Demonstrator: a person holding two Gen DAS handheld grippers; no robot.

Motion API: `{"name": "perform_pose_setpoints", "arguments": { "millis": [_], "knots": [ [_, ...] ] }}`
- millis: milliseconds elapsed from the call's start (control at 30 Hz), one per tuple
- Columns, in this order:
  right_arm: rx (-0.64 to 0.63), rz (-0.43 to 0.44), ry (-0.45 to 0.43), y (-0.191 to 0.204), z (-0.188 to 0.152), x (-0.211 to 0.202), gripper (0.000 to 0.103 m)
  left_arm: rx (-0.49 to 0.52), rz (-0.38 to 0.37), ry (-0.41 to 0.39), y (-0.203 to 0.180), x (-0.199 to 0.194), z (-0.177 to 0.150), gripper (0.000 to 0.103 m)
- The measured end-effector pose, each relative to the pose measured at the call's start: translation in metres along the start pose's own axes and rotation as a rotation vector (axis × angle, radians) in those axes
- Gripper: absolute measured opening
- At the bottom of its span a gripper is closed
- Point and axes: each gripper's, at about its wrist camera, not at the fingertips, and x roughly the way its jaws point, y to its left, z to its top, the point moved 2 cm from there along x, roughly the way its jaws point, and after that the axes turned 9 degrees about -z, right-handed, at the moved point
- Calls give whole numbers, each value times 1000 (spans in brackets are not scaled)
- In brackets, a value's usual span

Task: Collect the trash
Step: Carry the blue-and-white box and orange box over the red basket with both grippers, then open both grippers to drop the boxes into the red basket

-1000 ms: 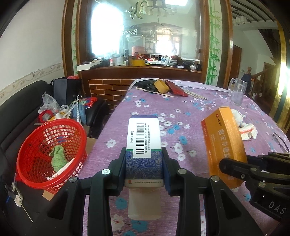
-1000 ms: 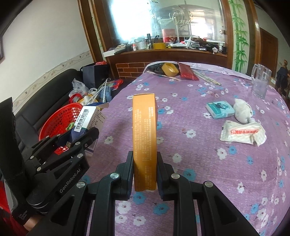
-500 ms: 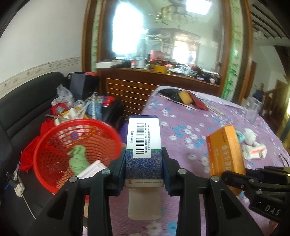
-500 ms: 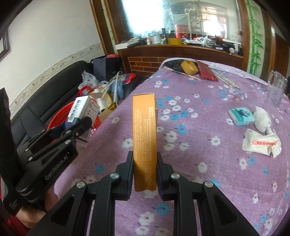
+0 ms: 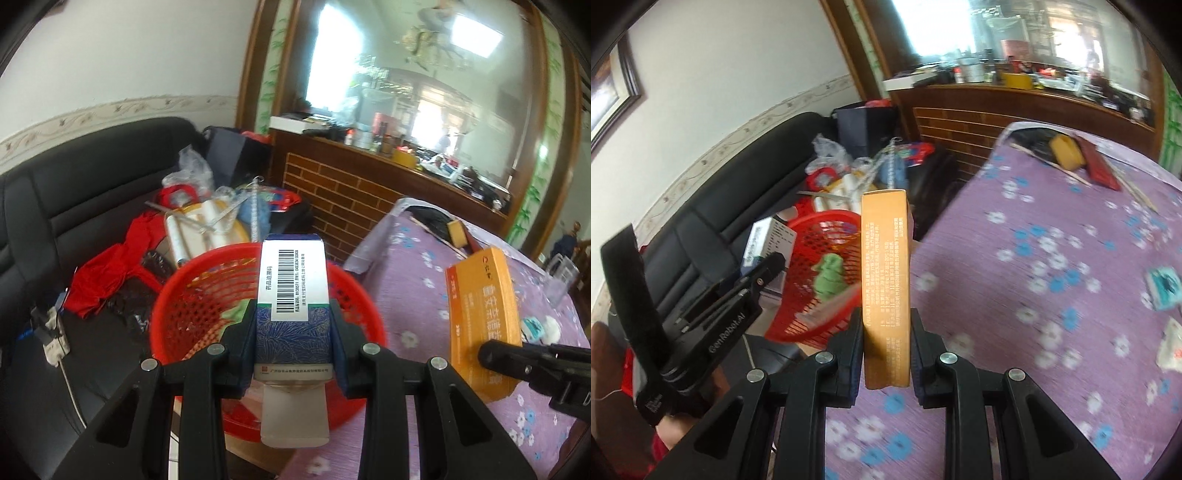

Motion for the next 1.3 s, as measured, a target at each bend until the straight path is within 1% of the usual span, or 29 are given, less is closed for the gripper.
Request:
{"name": "perform_pose_setpoints", "arguments": {
  "millis": [200, 500, 533, 567, 600, 633, 667, 733, 833, 900, 933, 967, 1067, 1133, 1300],
  "knots": [
    [-11, 56, 38, 30, 25, 33, 24, -28, 24, 4, 21, 4, 3, 33],
    [-18, 78, 64, 54, 45, 69, 26, -37, 40, 6, 31, 13, 8, 33],
    [-18, 82, 69, 56, 46, 73, 27, -41, 39, 7, 32, 13, 8, 35],
    [-20, 82, 72, 59, 47, 76, 27, -49, 36, 11, 33, 14, 9, 40],
    [-25, 74, 73, 60, 48, 79, 28, -57, 34, 12, 34, 14, 8, 55],
    [-25, 69, 73, 61, 48, 78, 32, -63, 34, 5, 35, 12, 8, 63],
    [-23, 70, 67, 60, 49, 76, 37, -63, 36, -3, 36, 11, 9, 63],
    [-14, 70, 47, 53, 50, 72, 40, -51, 35, -7, 33, 9, 9, 63],
    [14, 63, 25, 37, 49, 59, 41, -41, 16, -2, 24, 8, 9, 63],
    [39, 60, 16, 24, 44, 49, 42, -19, 2, 1, 12, 7, 8, 63],
    [49, 55, 12, 17, 42, 44, 44, -9, -4, 3, 7, 7, 7, 63],
    [62, 49, 9, 9, 38, 39, 47, 6, -14, 7, -2, 6, 6, 63],
    [99, 32, 7, -12, 25, 26, 50, 56, -46, 21, -26, 5, 1, 64],
    [127, 16, 7, -30, 15, 16, 52, 87, -60, 26, -43, 3, -3, 66],
    [218, -33, -7, -82, -11, -13, 53, 178, -112, 51, -93, 0, -14, 67]
  ]
}}
